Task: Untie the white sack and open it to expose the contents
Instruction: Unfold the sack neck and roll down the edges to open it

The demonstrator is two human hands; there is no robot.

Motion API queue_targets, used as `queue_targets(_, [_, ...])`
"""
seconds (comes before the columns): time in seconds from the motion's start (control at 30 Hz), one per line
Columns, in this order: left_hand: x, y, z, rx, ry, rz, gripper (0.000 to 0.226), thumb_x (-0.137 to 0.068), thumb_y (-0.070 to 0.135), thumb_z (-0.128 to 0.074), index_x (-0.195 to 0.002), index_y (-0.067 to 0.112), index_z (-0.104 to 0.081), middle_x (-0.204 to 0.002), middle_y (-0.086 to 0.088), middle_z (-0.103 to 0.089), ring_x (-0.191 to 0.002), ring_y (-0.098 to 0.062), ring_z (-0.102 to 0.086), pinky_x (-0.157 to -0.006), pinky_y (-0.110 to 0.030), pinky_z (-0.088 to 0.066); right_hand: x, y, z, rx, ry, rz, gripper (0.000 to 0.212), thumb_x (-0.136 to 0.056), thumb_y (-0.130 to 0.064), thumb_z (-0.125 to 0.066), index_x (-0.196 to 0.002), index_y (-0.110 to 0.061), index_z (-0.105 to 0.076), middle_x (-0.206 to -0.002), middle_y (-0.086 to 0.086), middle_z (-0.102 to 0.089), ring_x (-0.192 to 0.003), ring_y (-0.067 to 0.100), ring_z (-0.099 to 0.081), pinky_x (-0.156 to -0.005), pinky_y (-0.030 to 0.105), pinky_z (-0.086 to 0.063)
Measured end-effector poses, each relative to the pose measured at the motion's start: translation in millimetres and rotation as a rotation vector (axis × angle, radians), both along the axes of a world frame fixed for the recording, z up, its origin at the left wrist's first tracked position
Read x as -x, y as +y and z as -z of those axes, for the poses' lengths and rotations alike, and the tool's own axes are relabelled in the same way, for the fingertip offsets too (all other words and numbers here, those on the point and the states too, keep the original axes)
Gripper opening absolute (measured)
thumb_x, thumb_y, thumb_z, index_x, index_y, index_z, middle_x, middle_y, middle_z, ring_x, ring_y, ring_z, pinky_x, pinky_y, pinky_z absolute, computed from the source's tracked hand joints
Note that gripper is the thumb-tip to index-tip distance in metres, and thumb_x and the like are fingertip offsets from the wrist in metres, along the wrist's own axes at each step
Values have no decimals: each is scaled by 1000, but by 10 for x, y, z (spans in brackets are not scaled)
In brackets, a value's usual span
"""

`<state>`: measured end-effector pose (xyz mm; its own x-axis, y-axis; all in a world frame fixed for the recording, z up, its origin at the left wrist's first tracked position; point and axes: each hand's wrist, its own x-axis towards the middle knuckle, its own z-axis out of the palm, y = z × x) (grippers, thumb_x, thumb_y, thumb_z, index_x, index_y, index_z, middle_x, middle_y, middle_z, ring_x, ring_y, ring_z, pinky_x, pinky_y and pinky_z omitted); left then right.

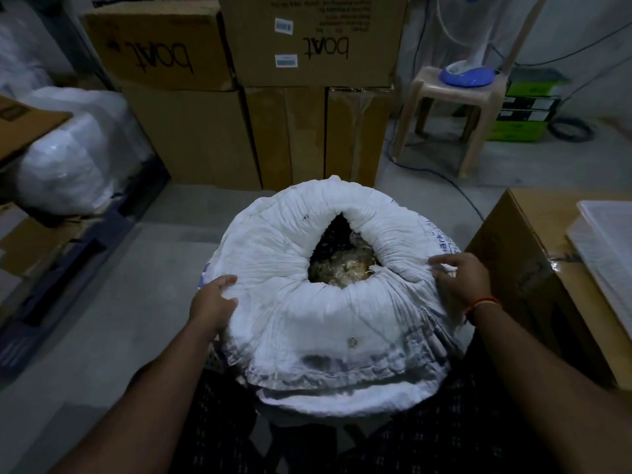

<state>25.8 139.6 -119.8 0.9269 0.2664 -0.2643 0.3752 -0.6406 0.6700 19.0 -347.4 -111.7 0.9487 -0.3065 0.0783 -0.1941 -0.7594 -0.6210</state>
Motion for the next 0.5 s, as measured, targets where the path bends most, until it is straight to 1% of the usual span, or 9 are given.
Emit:
queue_targets(0.07, [18,-58,-18,-68,14,-47,51,-87,11,-73,-136,24,-68,-153,-14,-53,-137,-36,-54,-117,-39,-43,80,57,-72,109,36,28,25,-79,-24,-75,-103,-21,-81,-113,11,-76,-111,35,-66,-98,39,-51])
queue_targets(0.1, [46,-102,-48,-119,8,-79,51,-87,17,-75,-136,26,-68,-155,-19,-46,-139,-40,-49,-118,-42,-42,137,93,-112,171,55,56,30,-79,-31,-73,-108,-24,-79,-120,11,-72,-115,37,-62,-100,43,-50])
queue_targets(0.13, [78,-155,-82,-167,-15,-109,51,-86,21,-76,-136,25,-68,-157,-20,-39,-140,-43,-45,-118,-46,-41,198,134,-144,214,49,77,35,-79,-34,-74,-112,-26,-77,-125,12,-68,-118,39,-58,-100,47,-49])
queue_targets(0.17, [125,-213,-125,-212,-57,-124,52,-85,23,-77,-136,24,-67,-160,-20,-33,-142,-45,-41,-118,-50,-40,268,198,-177,247,14,75,37,-79,-32,-75,-115,-24,-76,-127,14,-65,-120,41,-56,-99,49,-49])
queue_targets(0.2, [171,-264,-158,-246,-108,-119,53,-85,24,-78,-137,23,-66,-163,-19,-28,-143,-45,-37,-118,-53,-39,340,270,-194,278,-52,41,38,-78,-30,-74,-115,-20,-76,-126,16,-64,-118,43,-56,-97,50,-49])
queue_targets(0.27, [263,-351,-208,-271,-201,-56,55,-85,24,-78,-138,21,-64,-165,-18,-26,-146,-46,-33,-117,-56,-38,495,448,-222,327,-180,-66,39,-77,-32,-66,-111,-15,-77,-120,20,-67,-110,43,-62,-95,47,-50])
queue_targets(0.3, [311,-388,-224,-276,-234,-11,57,-84,24,-79,-139,20,-64,-165,-18,-27,-146,-45,-33,-118,-56,-38,573,525,-213,337,-209,-116,39,-78,-32,-64,-110,-14,-76,-118,21,-68,-107,42,-63,-95,45,-50])
queue_targets(0.4, [433,-470,-245,-286,-282,102,61,-83,24,-81,-141,16,-63,-166,-21,-28,-153,-43,-29,-124,-53,-30,800,726,-192,338,-187,-226,42,-75,-27,-70,-115,-13,-73,-120,20,-65,-109,40,-62,-97,41,-46])
queue_targets(0.5, [542,-565,-312,-269,-279,178,63,-86,25,-79,-145,16,-59,-169,-19,-26,-157,-39,-27,-125,-49,-28,973,874,-226,319,-127,-284,48,-77,-38,-62,-119,-14,-70,-121,17,-65,-108,39,-62,-97,43,-50])
